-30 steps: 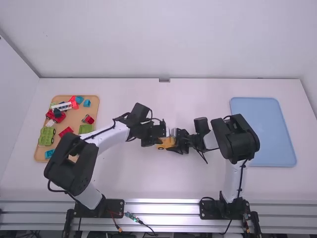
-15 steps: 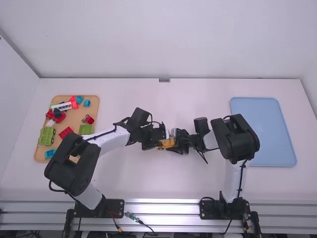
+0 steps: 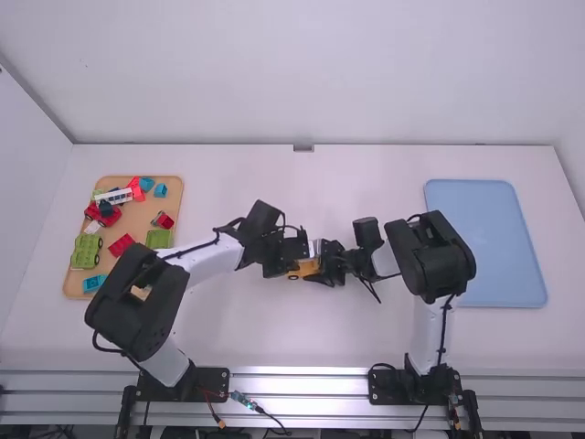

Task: Assemble lego blocks to make yellow taxi

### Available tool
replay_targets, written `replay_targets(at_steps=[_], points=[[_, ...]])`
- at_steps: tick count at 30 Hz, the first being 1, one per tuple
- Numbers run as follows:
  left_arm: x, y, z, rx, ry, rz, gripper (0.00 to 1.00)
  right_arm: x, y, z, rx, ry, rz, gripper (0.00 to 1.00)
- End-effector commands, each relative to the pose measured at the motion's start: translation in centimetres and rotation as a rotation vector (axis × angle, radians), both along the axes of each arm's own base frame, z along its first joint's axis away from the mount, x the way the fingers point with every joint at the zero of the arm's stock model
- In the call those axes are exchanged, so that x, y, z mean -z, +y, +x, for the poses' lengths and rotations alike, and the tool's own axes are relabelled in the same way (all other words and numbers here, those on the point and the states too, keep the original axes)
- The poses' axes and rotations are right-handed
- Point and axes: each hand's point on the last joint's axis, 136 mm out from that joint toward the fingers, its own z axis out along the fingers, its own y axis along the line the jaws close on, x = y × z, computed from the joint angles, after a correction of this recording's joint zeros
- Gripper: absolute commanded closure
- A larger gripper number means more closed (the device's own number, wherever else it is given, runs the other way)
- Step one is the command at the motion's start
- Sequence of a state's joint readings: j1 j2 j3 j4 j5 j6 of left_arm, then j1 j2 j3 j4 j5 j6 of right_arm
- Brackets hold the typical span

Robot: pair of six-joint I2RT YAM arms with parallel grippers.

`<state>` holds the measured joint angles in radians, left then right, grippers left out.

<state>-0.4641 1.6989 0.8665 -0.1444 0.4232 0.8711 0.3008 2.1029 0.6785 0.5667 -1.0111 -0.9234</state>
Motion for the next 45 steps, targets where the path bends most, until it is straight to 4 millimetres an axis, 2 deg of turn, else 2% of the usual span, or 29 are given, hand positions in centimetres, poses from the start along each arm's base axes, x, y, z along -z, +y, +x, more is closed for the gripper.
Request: replay_targets(at_steps=[1, 12, 18, 23, 27, 38, 45], points=[[0.0, -0.1, 0.4, -0.014, -0.003, 0.018, 0.99, 0.4, -0.1, -0.5, -0.002, 0.016, -0.004, 0.53], [-0.1, -0.6, -0.4, 0.017, 0.025, -0.014, 0.99, 0.3, 0.2, -0.5, -0.011, 0.015, -0.002, 0.53], [0.6, -0.2, 0.1, 0.001, 0.011, 0.023, 0.98, 0.3, 0.1, -0.6, -0.01, 0.018, 0.0, 0.53], [1.7, -0.8, 0.0, 0.015, 0.034, 0.008, 0.99, 0.3, 0.5, -0.9, -0.024, 0.016, -0.001, 0.53], [1.8, -0.9, -0.2, 0.031, 0.038, 0.018, 0.99, 0.3, 0.7, -1.0, -0.029, 0.014, -0.002, 0.55], [2.0, -1.3, -2.1, 0.173, 0.03, 0.101, 0.98, 0.1, 0.0, 0.0, 0.01, 0.043, 0.001, 0.54], [2.5, -0.5, -1.5, 0.091, 0.022, 0.168, 0.99, 0.2, 0.1, -0.1, -0.009, 0.051, -0.011, 0.54]])
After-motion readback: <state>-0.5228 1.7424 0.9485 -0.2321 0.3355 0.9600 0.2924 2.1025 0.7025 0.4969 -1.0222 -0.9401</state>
